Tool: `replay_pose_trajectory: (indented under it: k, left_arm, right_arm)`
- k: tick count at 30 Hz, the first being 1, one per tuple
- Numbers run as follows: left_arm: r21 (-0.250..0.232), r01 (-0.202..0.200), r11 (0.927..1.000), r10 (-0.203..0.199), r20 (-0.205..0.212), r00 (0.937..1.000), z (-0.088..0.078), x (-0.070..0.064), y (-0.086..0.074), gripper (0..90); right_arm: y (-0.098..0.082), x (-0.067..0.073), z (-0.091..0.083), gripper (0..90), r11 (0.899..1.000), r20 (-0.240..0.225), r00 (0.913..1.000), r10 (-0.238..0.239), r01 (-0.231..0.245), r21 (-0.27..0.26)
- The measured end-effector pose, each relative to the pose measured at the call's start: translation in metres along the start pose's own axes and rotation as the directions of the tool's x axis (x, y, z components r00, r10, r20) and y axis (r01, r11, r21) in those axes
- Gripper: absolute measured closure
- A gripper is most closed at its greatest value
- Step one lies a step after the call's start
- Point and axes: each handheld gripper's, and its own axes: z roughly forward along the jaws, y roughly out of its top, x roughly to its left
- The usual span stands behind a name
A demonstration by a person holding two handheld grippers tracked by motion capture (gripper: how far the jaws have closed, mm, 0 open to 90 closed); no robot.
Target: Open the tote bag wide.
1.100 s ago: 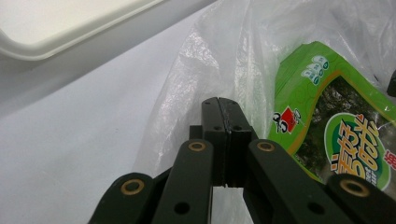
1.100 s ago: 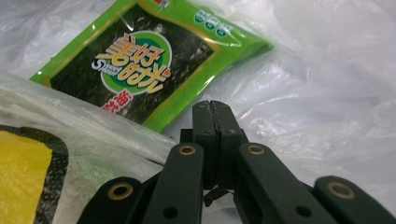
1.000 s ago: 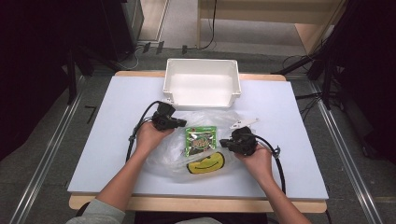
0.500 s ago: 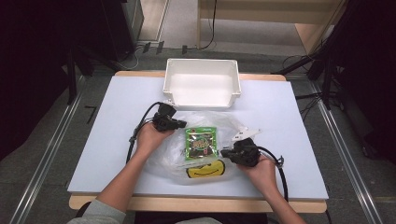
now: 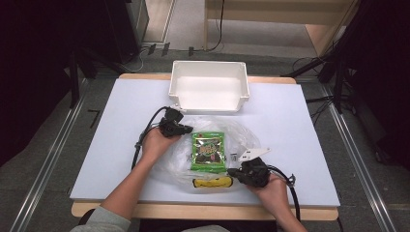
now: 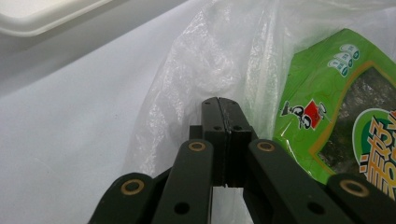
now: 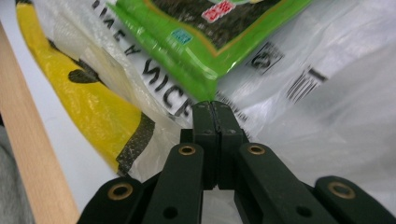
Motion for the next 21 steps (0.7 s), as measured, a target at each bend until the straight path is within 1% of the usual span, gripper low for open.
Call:
replay_pose_trajectory:
  k: [2, 8, 10, 12, 13, 14, 17, 21]
  left_arm:
    - [-0.002, 0.000, 1.0000, 0.000, -0.003, 1.0000, 0.000, 0.000, 0.000, 90.0]
    - [-0.002, -0.006, 1.0000, 0.006, -0.014, 0.9999, 0.000, 0.001, 0.000, 90.0]
    - [-0.003, -0.005, 1.0000, 0.005, -0.019, 0.9998, -0.001, 0.001, -0.001, 90.0]
    - [-0.003, -0.005, 1.0000, 0.005, -0.028, 0.9996, -0.001, 0.002, -0.001, 90.0]
    - [-0.005, -0.001, 1.0000, 0.001, -0.025, 0.9997, -0.001, 0.002, -0.001, 90.0]
    - [-0.001, 0.001, 1.0000, -0.001, -0.024, 0.9997, -0.002, 0.002, -0.001, 90.0]
    - [-0.015, 0.008, 0.9999, -0.008, -0.001, 1.0000, -0.004, 0.000, 0.001, 90.0]
    - [-0.055, -0.002, 0.9985, 0.003, 0.013, 0.9999, -0.013, -0.005, 0.003, 89.5]
  right_arm:
    - [-0.004, 0.003, -0.001, 90.0, 1.000, 0.005, 1.0000, 0.000, -0.001, 0.011]
    - [-0.011, 0.005, -0.003, 90.0, 1.000, -0.003, 1.0000, -0.009, 0.009, 0.017]
    - [-0.013, 0.007, -0.005, 90.0, 1.000, -0.012, 0.9999, -0.005, 0.006, 0.020]
    - [-0.015, 0.009, -0.006, 90.0, 1.000, -0.021, 0.9996, -0.016, 0.017, 0.025]
    - [-0.016, 0.010, -0.007, 90.0, 0.999, -0.024, 0.9994, -0.023, 0.024, 0.031]
    - [-0.016, 0.012, -0.007, 90.0, 0.999, -0.016, 0.9995, -0.027, 0.028, 0.035]
    - [-0.014, 0.011, -0.007, 90.0, 0.999, 0.002, 0.9994, -0.034, 0.034, 0.031]
    - [-0.011, 0.011, -0.008, 89.7, 0.999, 0.008, 0.9993, -0.036, 0.036, 0.012]
